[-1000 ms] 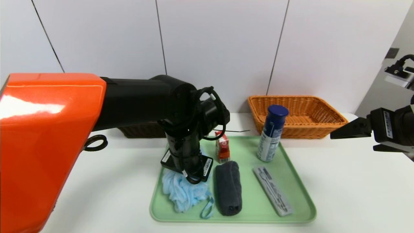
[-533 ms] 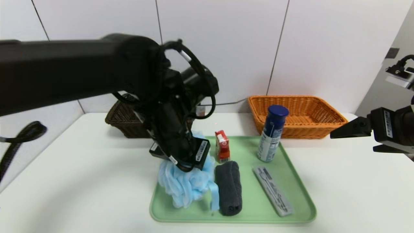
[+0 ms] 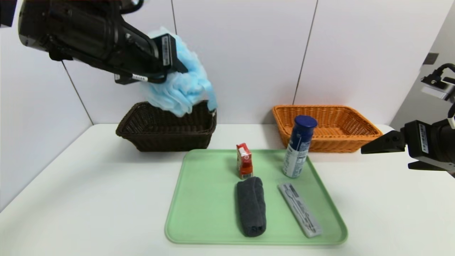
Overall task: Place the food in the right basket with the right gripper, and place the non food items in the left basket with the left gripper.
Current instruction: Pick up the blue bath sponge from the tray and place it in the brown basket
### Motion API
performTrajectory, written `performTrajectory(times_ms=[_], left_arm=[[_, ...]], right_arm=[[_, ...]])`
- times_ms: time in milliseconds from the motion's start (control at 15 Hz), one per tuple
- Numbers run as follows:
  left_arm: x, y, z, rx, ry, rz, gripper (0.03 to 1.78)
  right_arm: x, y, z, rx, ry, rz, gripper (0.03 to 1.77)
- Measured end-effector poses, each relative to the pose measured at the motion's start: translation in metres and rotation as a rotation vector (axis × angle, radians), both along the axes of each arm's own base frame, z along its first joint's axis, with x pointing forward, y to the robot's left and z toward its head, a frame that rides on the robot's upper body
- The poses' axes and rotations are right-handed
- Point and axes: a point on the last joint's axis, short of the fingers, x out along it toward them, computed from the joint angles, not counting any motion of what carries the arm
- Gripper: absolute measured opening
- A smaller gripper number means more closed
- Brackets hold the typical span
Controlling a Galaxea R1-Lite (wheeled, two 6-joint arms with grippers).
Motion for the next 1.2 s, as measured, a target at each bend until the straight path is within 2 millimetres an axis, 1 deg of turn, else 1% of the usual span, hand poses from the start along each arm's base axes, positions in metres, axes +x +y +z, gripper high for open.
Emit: performTrajectory(times_ms=[133, 267, 467, 667, 800, 933, 1133, 1200], left_arm=[[0.024, 0.024, 0.004, -0.033, -0.076, 0.113, 0.76], [0.055, 0.045, -0.009, -0.02, -0.076, 0.208, 0.74], [0.1, 0.066, -0.041, 0.03, -0.026, 0.286, 0.74], [0.134, 0.073, -0.08, 0.099, 0.054, 0.301, 0.74], [0.151, 0.078, -0.102, 0.122, 0.105, 0.305, 0.74], [0.163, 0.082, -0.12, 0.13, 0.148, 0.308, 0.74], [0.171, 0.082, -0.135, 0.14, 0.18, 0.305, 0.73], [0.173, 0.082, -0.138, 0.142, 0.186, 0.307, 0.79]], right_arm=[[0.0, 0.0, 0.0, 0.0, 0.0, 0.001, 1.71], [0.0, 0.0, 0.0, 0.0, -0.001, 0.0, 1.71], [0.0, 0.0, 0.001, 0.0, -0.007, -0.001, 1.71], [0.0, 0.0, 0.001, 0.001, -0.007, -0.001, 1.71], [0.001, 0.0, 0.001, 0.0, -0.007, -0.001, 1.71], [0.001, 0.0, 0.0, 0.0, -0.005, -0.001, 1.71], [0.002, 0.0, 0.0, 0.0, -0.001, 0.0, 1.71], [0.002, 0.0, 0.0, 0.0, 0.0, 0.0, 1.71]])
